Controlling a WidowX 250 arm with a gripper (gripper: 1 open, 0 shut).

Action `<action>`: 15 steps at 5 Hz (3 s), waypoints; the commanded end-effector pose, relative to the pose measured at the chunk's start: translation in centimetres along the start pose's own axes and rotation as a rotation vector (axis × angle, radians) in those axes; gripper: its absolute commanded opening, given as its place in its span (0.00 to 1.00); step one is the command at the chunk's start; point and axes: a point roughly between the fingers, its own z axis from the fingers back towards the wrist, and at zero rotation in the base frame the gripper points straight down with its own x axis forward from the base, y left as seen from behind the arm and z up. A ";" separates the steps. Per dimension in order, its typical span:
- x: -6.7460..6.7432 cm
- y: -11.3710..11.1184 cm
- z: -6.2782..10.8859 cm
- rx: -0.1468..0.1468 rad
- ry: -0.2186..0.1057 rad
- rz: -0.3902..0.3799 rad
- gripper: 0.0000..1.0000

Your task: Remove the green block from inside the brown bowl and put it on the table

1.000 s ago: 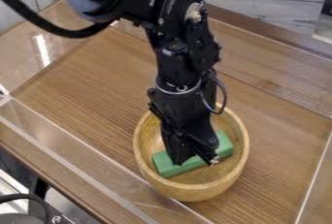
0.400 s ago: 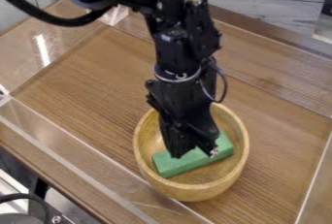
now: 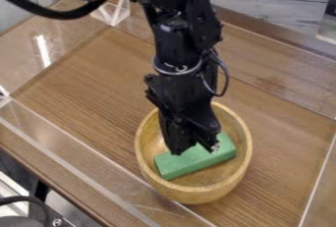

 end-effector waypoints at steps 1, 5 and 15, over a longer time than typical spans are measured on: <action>0.9 0.3 1.5 0.012 -0.056 0.008 0.00; 0.6 0.8 2.1 0.014 -0.064 0.005 0.00; 0.0 1.4 0.4 0.009 -0.076 -0.016 1.00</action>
